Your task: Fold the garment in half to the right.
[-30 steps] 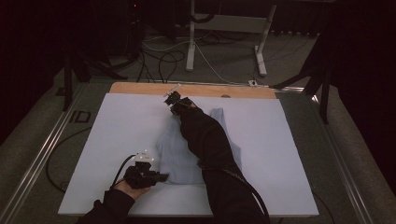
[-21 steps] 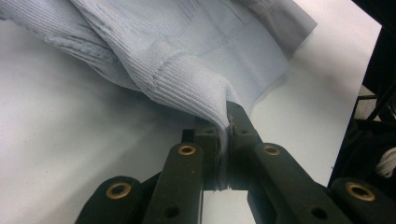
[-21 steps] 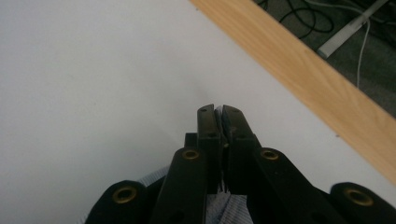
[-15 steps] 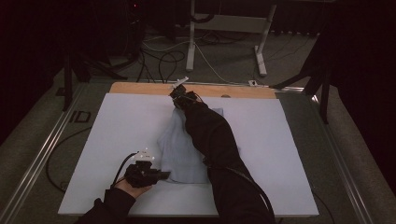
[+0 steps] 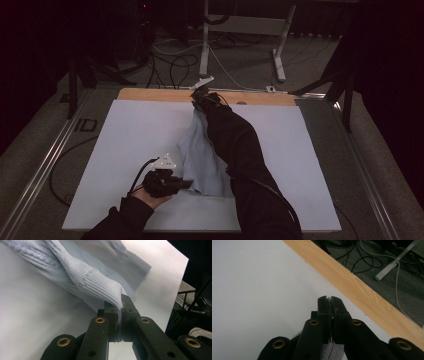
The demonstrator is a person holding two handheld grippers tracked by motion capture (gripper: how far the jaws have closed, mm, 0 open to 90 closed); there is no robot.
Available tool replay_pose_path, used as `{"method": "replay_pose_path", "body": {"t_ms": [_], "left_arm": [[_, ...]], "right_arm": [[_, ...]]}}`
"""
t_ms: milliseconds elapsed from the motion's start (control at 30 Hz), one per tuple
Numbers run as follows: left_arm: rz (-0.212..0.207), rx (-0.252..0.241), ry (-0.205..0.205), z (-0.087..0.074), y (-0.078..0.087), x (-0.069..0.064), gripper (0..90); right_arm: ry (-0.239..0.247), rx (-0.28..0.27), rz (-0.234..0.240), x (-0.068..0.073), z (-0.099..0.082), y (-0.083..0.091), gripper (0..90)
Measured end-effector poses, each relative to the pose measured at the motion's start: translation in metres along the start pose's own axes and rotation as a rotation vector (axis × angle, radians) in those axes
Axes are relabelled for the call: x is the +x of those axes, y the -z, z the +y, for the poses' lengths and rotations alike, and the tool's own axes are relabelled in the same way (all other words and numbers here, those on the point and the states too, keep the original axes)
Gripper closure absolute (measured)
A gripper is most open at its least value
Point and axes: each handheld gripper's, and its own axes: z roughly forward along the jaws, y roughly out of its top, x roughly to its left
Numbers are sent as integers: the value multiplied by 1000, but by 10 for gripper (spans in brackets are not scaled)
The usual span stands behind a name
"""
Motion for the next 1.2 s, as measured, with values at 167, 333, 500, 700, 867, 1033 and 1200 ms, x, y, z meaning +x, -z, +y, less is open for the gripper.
{"method": "replay_pose_path", "body": {"t_ms": [167,333,500,700,867,1033,1200], "left_arm": [[-11,1,-23,9,-4,-7,863],[-21,3,-44,18,-10,-15,863],[-28,3,-58,25,-18,-20,863],[-42,5,-86,36,-26,-30,863],[-58,13,-109,46,-36,-38,863],[-73,36,-133,54,-47,-46,863],[-78,59,-150,60,-60,-52,862]], "right_arm": [[-11,-23,-6,-8,-3,13,875],[-24,-44,-19,-17,-7,28,877],[-27,-53,-26,-28,-13,42,878],[-45,-58,-50,-38,-20,53,878],[-56,-63,-56,-48,-26,63,878],[-69,-66,-62,-57,-35,69,878],[-84,-66,-61,-64,-48,69,878]]}}
